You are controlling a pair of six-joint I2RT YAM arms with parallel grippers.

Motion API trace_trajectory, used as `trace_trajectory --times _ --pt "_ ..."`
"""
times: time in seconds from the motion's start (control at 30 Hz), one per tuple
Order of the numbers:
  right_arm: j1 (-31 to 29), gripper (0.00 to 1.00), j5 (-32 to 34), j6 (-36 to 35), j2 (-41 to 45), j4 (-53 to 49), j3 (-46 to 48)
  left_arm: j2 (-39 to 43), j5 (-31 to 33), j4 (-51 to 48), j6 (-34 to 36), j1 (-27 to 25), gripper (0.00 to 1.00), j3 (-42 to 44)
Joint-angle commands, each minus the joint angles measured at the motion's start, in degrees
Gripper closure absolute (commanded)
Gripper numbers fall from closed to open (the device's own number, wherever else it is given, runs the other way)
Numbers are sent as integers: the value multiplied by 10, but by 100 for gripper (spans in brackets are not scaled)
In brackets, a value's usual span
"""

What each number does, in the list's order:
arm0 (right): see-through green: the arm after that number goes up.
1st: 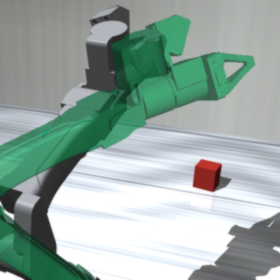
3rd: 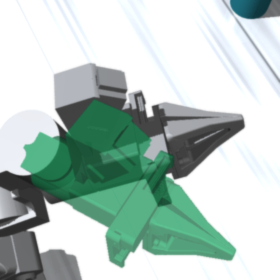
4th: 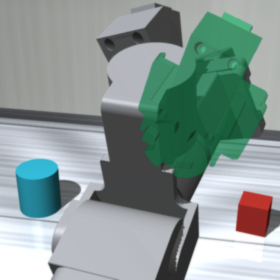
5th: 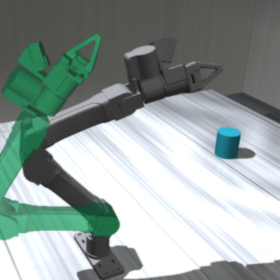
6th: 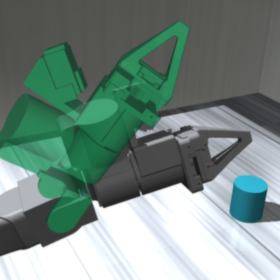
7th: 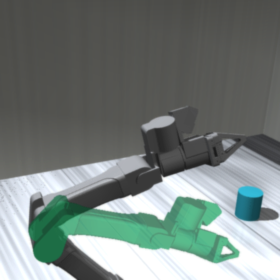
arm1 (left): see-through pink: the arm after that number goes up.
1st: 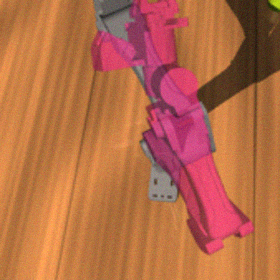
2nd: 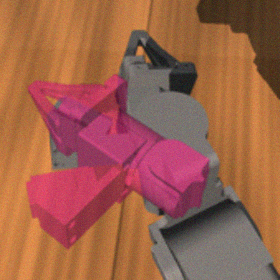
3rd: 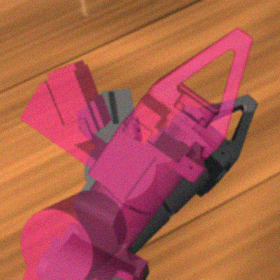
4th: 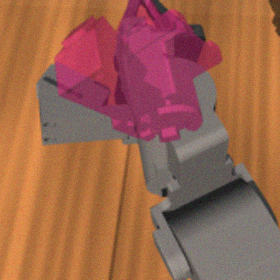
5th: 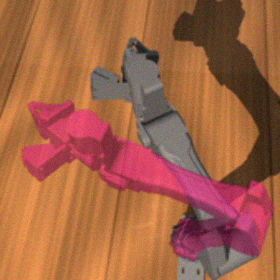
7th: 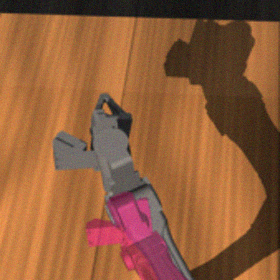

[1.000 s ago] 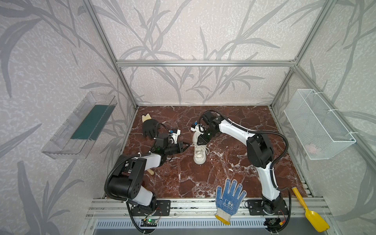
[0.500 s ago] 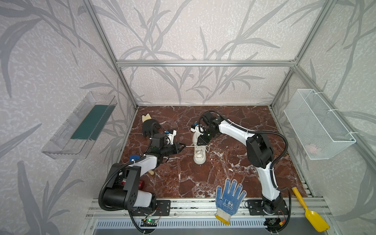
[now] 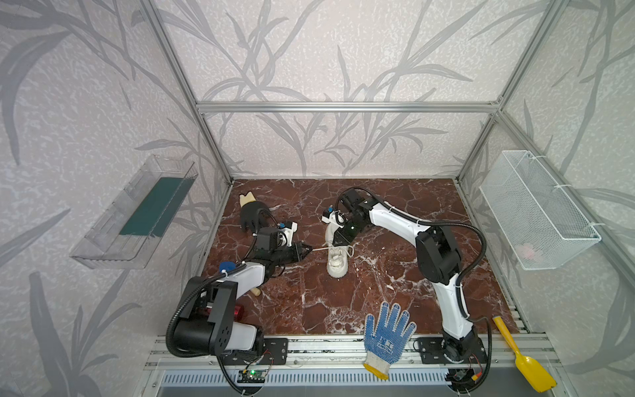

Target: Tie the shoes

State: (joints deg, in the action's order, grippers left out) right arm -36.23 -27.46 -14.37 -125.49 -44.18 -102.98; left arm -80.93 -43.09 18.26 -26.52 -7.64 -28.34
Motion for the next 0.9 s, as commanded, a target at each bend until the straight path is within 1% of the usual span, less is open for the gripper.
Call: trace_trajectory --times 0.0,0.1,0.17,0.23,0.43,0.53,0.57,0.6,0.63,0.7,0.8,0.87 --pt "1 72 15 -3 1 -20 4 -22 8 13 5 4 97 7" --pt "1 70 8 -3 5 -21 4 -40 2 40 -6 -1 73 6" --pt "0 68 5 -3 9 -23 4 -41 8 45 -7 -1 66 7" --pt "-1 65 2 -2 12 -24 3 -33 21 42 -2 -1 55 5" --pt "-1 55 1 4 33 -29 -1 15 89 -31 48 3 31 -16" --pt "-1 50 6 7 45 -33 -6 34 122 -57 76 6 12 -27" --pt "-1 48 9 9 50 -34 -6 40 131 -66 84 6 9 -32" --pt "-1 45 11 10 54 -34 -6 45 138 -71 90 8 3 -37" --pt "0 43 13 12 58 -34 -6 49 147 -81 97 9 1 -43" --pt "-1 37 16 13 67 -37 -7 58 164 -100 111 10 1 -58" --pt "4 27 17 20 83 -36 -3 70 192 -134 136 10 1 -82" --pt "9 18 17 28 97 -27 7 82 212 -155 154 10 1 -101"
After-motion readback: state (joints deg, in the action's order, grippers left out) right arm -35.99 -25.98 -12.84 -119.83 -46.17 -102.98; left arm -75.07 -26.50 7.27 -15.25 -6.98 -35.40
